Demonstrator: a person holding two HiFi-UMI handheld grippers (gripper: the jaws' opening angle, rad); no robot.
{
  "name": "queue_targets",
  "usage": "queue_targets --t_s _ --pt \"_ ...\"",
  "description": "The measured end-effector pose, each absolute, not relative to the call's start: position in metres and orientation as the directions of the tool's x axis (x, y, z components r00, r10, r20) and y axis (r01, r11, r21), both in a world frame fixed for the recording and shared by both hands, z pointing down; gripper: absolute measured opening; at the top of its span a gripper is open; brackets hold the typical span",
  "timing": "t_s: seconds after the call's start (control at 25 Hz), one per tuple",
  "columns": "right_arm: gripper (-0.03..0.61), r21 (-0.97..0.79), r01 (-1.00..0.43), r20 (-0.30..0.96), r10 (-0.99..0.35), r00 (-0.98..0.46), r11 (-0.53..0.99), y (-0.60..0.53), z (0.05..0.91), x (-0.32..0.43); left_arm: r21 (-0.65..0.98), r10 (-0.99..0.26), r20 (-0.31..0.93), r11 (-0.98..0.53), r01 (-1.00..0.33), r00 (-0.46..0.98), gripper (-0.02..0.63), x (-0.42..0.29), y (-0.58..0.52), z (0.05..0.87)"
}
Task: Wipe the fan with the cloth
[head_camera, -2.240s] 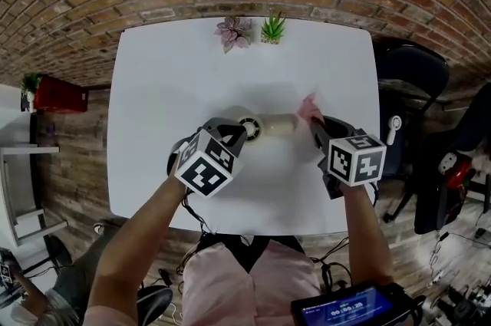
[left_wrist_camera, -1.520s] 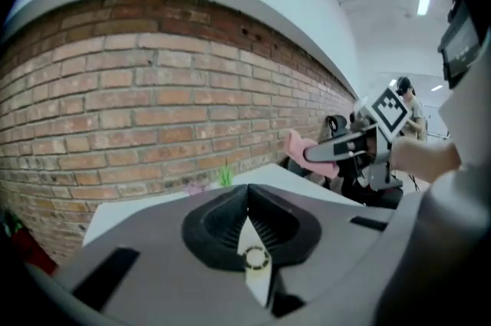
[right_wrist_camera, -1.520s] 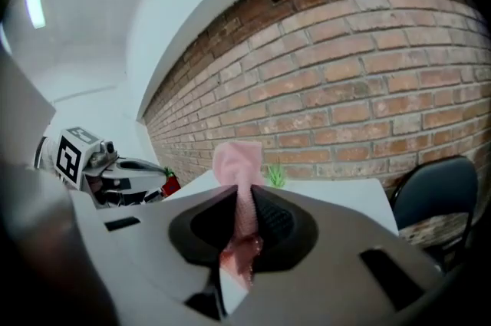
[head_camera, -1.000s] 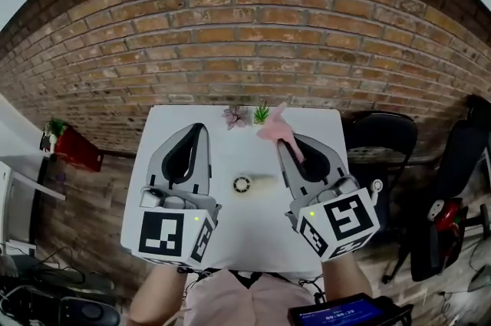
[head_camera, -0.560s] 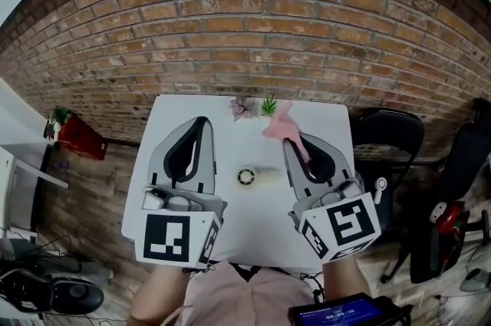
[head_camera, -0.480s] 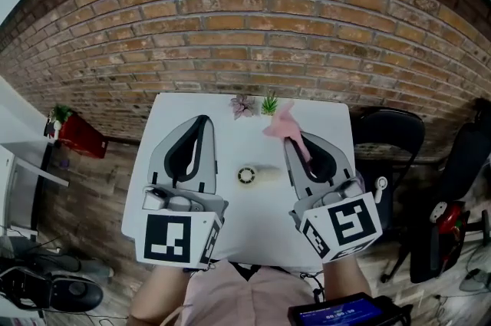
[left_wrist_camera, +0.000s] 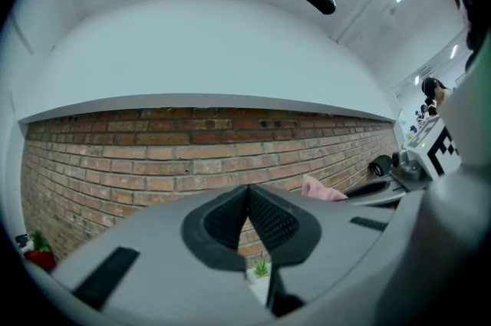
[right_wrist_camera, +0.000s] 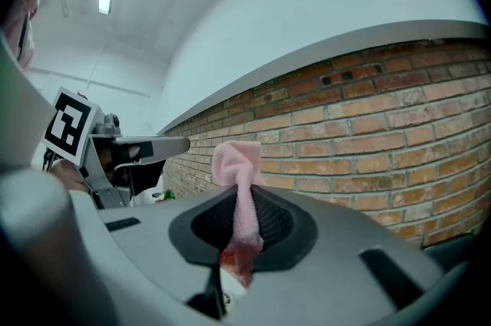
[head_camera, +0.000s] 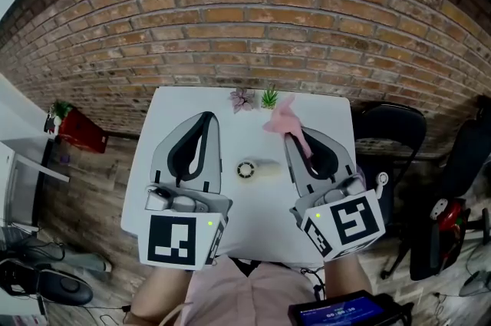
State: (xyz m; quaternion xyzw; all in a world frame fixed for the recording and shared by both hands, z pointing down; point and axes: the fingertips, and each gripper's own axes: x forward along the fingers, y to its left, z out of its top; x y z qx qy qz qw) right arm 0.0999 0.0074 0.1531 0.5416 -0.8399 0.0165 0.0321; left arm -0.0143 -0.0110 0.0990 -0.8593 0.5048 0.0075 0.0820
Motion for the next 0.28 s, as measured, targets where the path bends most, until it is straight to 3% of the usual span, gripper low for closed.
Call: queue_targets --t_s 0.28 --pt "0.035 0.013 -0.909 0.074 -0.907 -0.414 0.416 0.0079 0.1553 0.0994 -0.137 -0.865 -0.088 -0.481 -0.866 0.494 0.011 -0.0122 -0.0096 0.1037"
